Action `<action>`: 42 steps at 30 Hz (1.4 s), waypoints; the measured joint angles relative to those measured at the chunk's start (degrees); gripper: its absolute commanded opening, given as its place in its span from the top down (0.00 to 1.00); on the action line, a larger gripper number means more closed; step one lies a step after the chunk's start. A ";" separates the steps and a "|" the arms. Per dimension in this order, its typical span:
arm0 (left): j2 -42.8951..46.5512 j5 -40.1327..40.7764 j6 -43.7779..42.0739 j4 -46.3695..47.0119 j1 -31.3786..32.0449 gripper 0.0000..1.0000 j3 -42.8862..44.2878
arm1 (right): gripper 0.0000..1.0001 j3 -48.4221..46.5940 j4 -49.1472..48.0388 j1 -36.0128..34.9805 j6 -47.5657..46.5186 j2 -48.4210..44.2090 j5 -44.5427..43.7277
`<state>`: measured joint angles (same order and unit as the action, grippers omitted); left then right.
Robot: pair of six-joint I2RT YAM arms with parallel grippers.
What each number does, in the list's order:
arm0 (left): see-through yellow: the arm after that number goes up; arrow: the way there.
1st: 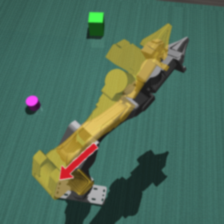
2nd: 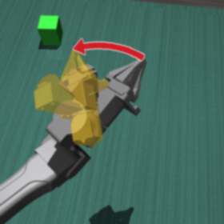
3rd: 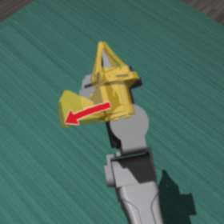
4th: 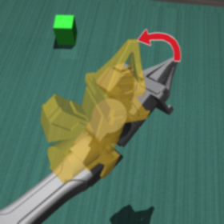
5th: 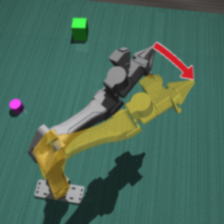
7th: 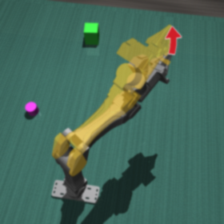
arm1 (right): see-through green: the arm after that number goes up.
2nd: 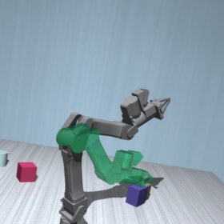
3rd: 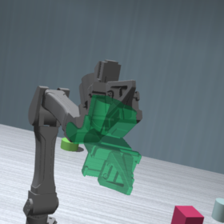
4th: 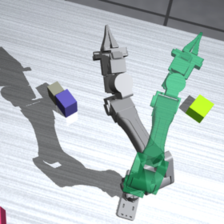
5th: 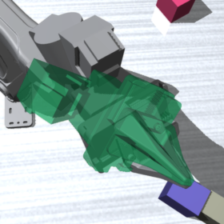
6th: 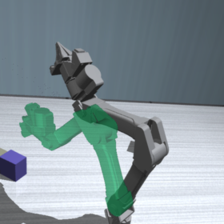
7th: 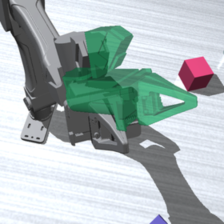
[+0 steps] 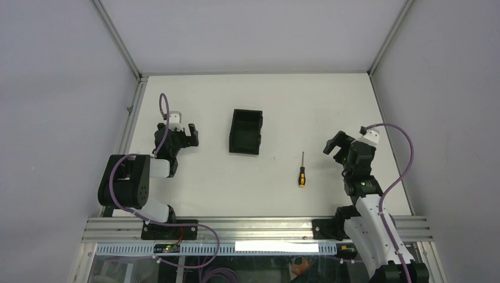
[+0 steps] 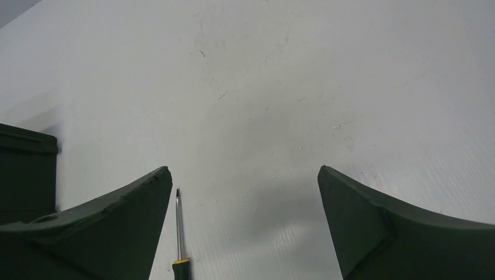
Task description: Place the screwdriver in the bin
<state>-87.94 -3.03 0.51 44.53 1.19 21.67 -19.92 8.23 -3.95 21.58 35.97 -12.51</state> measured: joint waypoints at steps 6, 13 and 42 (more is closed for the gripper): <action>0.00 0.00 -0.02 0.00 0.00 0.01 0.00 | 0.01 -10.60 10.23 -1.29 1.29 6.21 3.37; 0.00 -0.02 -0.02 0.00 0.00 0.01 0.00 | 0.01 -28.96 29.35 -19.15 7.13 21.24 -2.29; 0.00 0.00 0.00 0.00 0.00 0.01 0.00 | 1.00 -27.02 38.47 -31.45 18.36 45.72 -1.05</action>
<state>-87.94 -3.03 0.51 44.53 1.19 21.67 -46.94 46.70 -35.40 39.94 81.69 -13.56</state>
